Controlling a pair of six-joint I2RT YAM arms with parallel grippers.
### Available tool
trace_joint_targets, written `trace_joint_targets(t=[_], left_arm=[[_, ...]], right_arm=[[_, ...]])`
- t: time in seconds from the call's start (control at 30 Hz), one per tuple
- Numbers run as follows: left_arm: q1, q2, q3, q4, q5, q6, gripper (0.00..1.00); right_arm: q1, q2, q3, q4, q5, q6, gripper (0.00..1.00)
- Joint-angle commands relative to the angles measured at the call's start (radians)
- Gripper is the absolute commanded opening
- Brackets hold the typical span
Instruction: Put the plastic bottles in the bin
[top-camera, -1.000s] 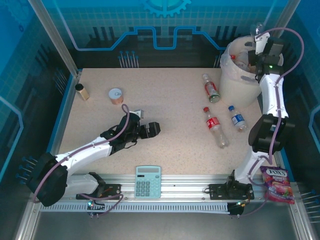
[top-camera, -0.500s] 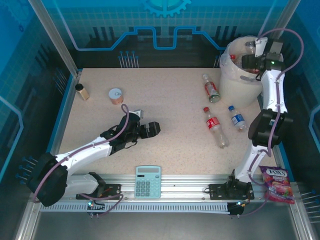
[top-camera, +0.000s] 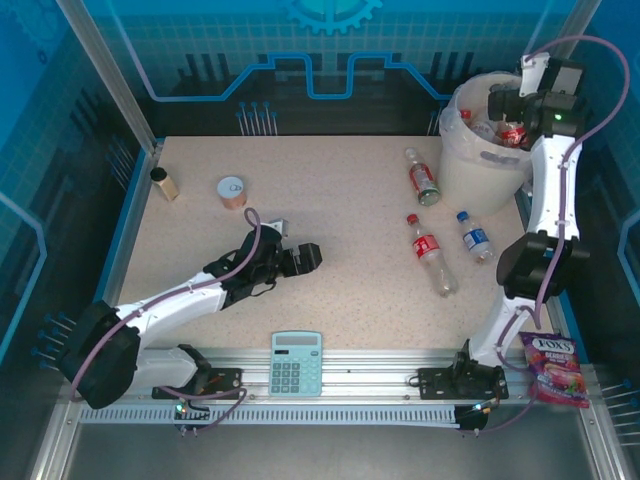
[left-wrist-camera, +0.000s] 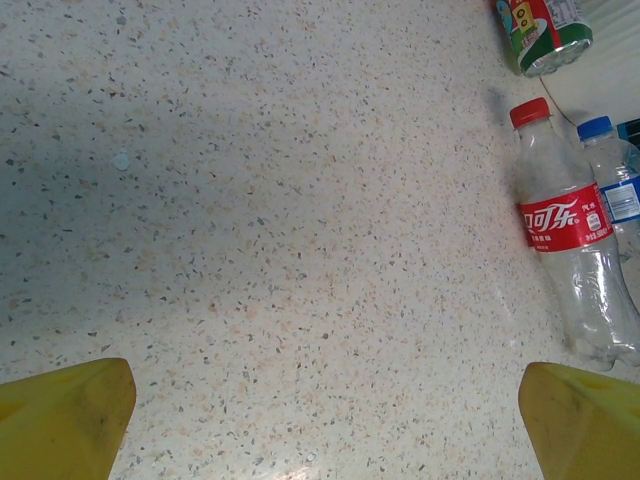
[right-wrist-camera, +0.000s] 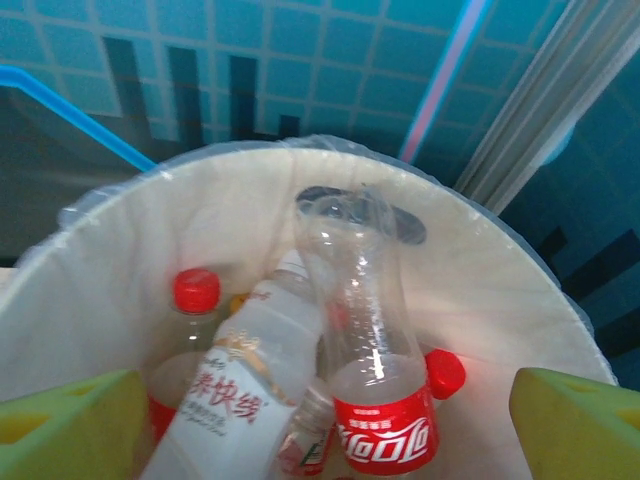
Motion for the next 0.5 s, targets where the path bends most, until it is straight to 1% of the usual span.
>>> trace_joint_targets(t=[0.0,0.13,0.23,0.3,0.47], left_arm=[[0.006,0.012,0.005,0.007,0.007,0.006,0.99],[0.006,0.015,0.007,0.005,0.005,0.007,0.99],[0.006,0.024,0.011,0.005,0.006,0.008,0.99],[0.006,0.035,0.015,0.007,0.009,0.009,0.99],[0.007,0.072,0.035,0.010,0.023,0.021,0.99]], right_arm=[[0.052,-0.100,-0.024,-0.034,-0.001,0.026,0.94],[0.135,-0.191,-0.136,-0.029,0.019,0.007,0.94],[0.223,-0.264,-0.227,-0.056,0.069,-0.016,0.94],[0.287,-0.310,-0.291,-0.093,0.104,-0.022,0.94],[0.387,-0.379,-0.428,-0.245,0.167,0.027,0.94]])
